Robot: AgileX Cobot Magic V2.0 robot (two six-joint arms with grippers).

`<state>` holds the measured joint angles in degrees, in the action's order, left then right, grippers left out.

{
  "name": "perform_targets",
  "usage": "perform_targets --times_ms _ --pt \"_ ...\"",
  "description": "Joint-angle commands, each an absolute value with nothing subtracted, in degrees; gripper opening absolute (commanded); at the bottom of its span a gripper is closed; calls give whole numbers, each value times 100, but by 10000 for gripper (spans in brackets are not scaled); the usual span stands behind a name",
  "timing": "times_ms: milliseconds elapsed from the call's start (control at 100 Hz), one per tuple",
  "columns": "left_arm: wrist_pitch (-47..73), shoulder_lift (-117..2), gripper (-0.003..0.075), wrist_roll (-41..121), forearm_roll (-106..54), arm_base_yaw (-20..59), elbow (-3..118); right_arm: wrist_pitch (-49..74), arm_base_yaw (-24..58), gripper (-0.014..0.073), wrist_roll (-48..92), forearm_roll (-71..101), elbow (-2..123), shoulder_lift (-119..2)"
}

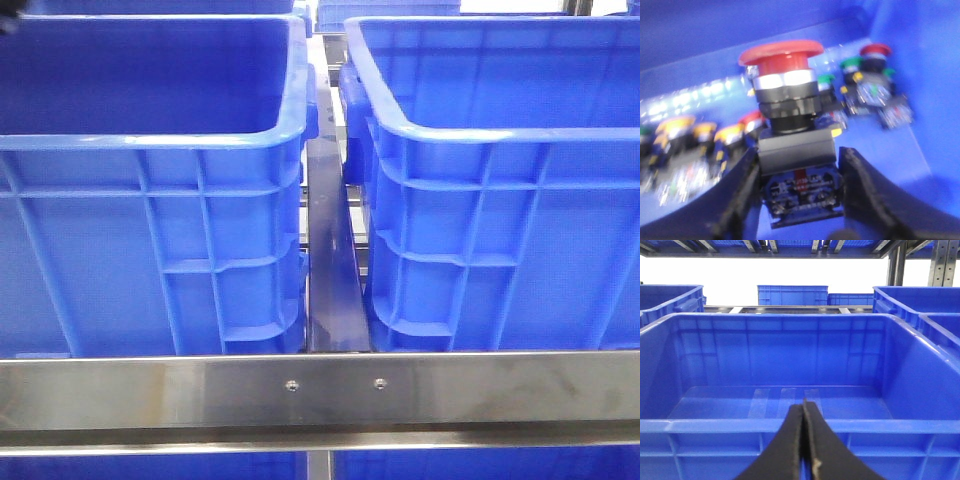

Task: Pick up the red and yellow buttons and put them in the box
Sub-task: 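Close the left gripper on the red button's body and lift it, then bring the red button toward the right gripper and grasp its cap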

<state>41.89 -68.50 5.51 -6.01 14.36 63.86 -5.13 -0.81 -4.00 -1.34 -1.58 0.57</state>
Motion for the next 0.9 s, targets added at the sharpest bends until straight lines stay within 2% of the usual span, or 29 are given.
perform_targets --times_ms 0,260,620,670,740,890 --pt "3921 -6117 -19 504 -638 1477 6197 -992 -96 -68 -388 -183 -156 185" --pt "4079 -4906 -19 571 -711 1477 5473 -1125 -96 -68 -388 -183 -156 185" --pt "4476 -4799 -19 724 -775 1477 5444 -1334 -96 -59 -388 -179 -144 185" --pt "4476 -4799 -19 724 -775 1477 5444 -1334 -96 -30 -388 -179 -92 185" --pt "4476 -4799 -19 724 -775 1477 5444 -1309 -96 52 -393 -179 63 185" --pt "4476 -4799 -19 724 -775 1477 5444 -831 -96 328 -395 -177 700 180"
